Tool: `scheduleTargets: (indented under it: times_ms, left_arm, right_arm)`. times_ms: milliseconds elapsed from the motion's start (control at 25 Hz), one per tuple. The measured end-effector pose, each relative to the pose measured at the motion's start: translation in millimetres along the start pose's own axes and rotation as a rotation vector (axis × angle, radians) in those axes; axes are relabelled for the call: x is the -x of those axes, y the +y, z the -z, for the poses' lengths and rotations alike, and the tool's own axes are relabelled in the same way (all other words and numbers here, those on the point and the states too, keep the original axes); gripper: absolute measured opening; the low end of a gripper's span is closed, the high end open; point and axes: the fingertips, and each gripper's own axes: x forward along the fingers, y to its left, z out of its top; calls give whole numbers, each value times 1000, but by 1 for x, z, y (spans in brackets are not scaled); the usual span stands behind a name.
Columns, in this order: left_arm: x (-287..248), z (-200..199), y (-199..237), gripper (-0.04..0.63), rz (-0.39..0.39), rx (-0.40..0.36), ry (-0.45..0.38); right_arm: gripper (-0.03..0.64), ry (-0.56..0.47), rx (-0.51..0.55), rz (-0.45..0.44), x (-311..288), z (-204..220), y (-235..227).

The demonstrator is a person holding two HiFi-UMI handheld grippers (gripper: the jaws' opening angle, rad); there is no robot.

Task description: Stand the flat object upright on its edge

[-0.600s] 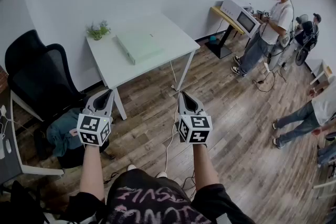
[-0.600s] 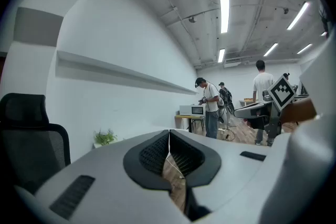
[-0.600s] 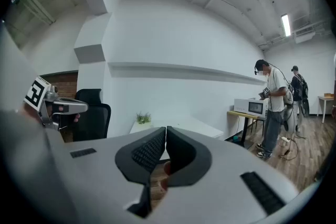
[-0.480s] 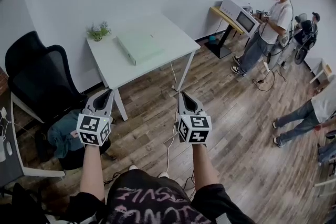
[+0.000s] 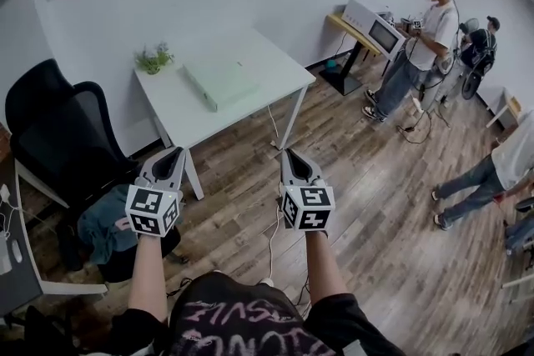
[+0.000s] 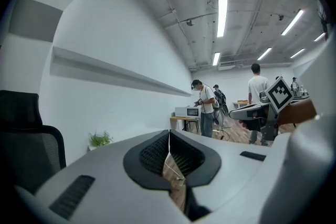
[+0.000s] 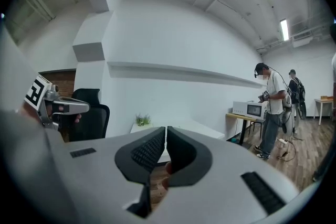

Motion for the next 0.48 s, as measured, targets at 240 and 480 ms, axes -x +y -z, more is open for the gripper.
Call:
scheduleTargets:
  times_ms: [240, 480]
  left_arm:
    - [-2, 14, 10, 20, 43, 6, 16]
    - [-14, 19, 15, 20, 54, 13, 18]
  right_arm:
    - [28, 17, 8, 19, -5, 9, 15]
    - [28, 35, 12, 42, -11, 18, 8]
